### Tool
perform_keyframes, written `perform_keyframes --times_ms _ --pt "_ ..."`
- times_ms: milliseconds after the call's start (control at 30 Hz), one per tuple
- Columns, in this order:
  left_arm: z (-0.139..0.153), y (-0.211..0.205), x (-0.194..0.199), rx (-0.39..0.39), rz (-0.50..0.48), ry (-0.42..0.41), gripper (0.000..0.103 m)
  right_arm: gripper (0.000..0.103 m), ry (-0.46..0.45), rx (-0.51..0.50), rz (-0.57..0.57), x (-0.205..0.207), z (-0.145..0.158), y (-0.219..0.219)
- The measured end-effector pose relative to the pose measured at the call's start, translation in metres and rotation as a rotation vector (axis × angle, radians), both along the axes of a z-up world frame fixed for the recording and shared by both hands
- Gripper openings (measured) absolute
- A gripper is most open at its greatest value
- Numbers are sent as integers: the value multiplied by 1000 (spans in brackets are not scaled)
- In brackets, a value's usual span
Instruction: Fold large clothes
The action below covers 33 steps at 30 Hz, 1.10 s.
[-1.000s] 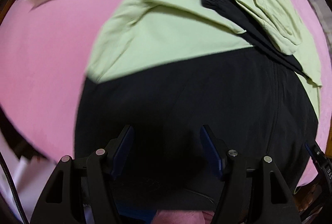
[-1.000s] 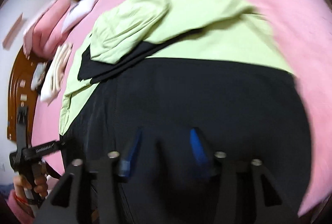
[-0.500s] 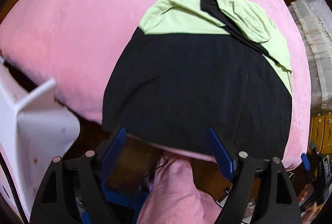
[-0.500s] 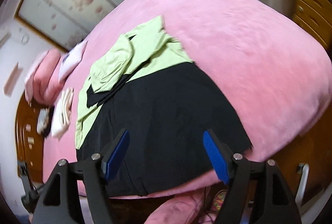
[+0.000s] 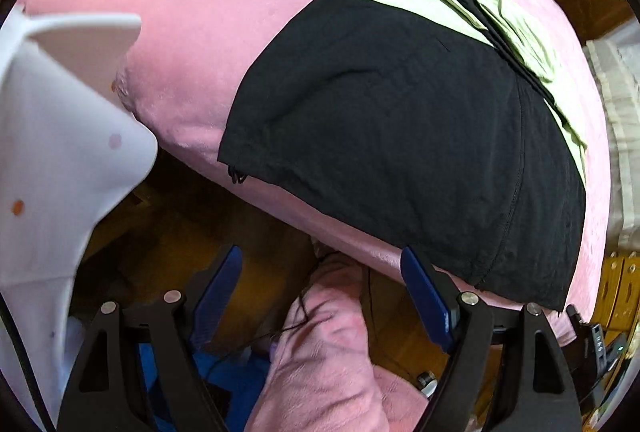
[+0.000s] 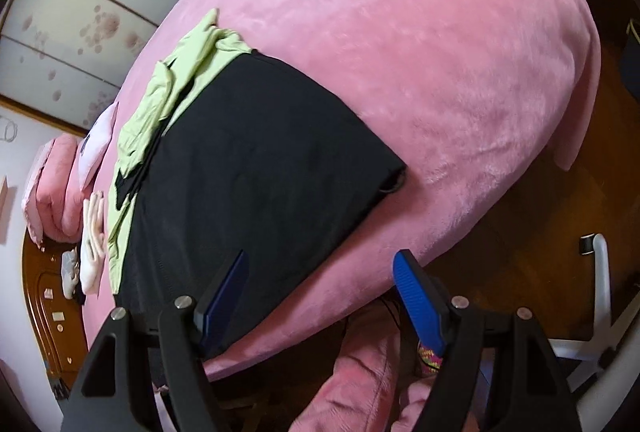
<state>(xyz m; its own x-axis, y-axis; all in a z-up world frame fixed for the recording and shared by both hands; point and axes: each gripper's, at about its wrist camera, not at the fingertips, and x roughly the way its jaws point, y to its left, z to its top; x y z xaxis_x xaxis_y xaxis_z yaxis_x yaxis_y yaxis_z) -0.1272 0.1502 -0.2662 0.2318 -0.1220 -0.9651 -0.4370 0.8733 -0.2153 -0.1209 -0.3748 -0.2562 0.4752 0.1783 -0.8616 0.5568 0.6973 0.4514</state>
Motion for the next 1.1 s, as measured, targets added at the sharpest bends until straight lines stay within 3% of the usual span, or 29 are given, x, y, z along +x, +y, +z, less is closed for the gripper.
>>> perform_keyframes --times_ms 133,500,700,767,867,900,933,1000,1100 --pt "-18 4 -6 16 115 -48 80 75 -28 -25 -40 7 -14 -4" --pt "-71 38 -19 -79 390 -155 80 70 -42 50 -88 42 -25 -1" --pt "-95 72 -18 -112 508 -162 80 54 -8 70 -131 42 -32 -6" --pt "-105 82 -15 -143 525 -161 80 43 7 71 -141 41 -34 -9" --pt "-116 92 -15 -210 544 -179 80 41 13 75 -144 39 -35 -10" --pt "-118 93 -16 -230 548 -198 75 41 16 69 -140 40 -35 -9" --pt "-120 94 -16 -271 543 -229 61 41 17 64 -135 41 -35 -9" --pt "-122 92 -13 -330 516 -251 45 40 21 46 -120 41 -35 -7" --pt "-117 85 -10 -322 463 -267 31 34 23 30 -109 41 -33 -6"
